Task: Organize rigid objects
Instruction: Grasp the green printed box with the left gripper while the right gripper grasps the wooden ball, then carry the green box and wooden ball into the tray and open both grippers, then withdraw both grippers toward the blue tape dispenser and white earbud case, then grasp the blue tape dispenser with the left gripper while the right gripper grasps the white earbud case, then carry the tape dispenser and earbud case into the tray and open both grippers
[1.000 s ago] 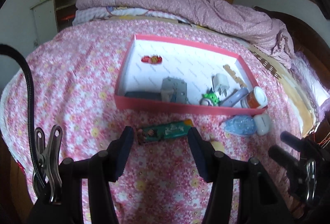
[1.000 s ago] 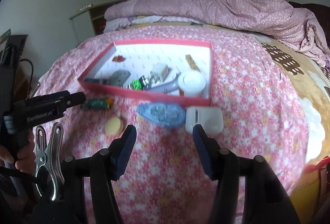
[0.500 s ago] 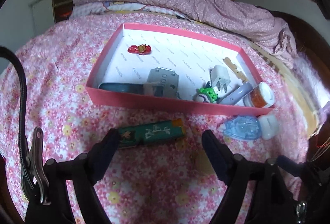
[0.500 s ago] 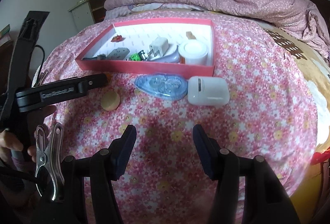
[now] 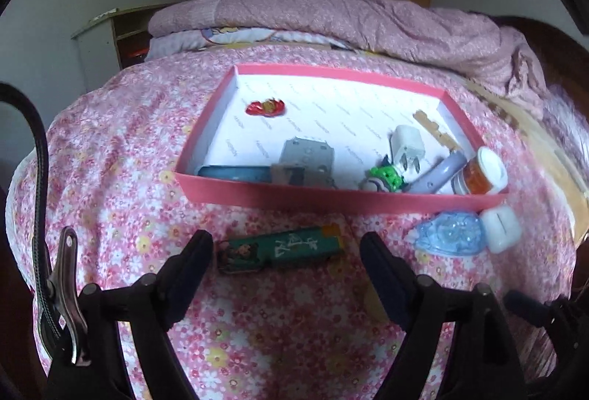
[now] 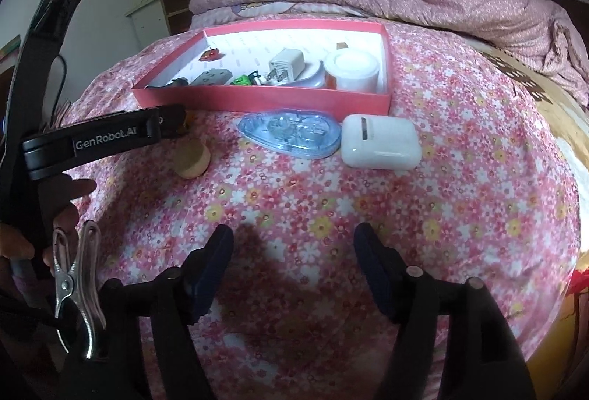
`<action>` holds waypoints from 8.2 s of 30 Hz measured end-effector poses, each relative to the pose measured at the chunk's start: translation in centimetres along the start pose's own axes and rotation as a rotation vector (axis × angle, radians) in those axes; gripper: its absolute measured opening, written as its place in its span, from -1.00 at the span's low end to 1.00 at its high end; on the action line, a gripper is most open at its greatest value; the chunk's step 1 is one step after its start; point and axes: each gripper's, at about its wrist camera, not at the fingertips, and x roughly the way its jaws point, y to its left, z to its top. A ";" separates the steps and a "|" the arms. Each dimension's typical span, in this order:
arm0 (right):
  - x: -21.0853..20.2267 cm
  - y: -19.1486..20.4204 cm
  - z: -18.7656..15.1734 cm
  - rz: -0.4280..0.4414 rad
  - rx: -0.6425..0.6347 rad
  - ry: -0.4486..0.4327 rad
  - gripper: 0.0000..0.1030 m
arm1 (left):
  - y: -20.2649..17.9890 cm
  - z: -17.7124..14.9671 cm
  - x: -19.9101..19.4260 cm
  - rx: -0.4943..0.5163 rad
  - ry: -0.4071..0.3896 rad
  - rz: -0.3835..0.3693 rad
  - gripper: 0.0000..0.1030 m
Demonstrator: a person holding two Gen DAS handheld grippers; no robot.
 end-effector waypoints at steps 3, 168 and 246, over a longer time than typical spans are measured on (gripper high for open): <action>0.0 -0.1 0.0 0.009 0.001 -0.004 0.44 | 0.0 -0.2 1.0 -0.019 0.031 0.013 0.66; 0.0 -3.9 10.6 0.021 0.130 -0.082 -0.20 | -0.5 7.4 0.4 0.057 -0.021 -0.191 0.64; 1.2 0.7 1.2 -0.104 0.065 -0.021 0.11 | 0.5 -3.0 -0.2 0.071 0.032 -0.048 0.14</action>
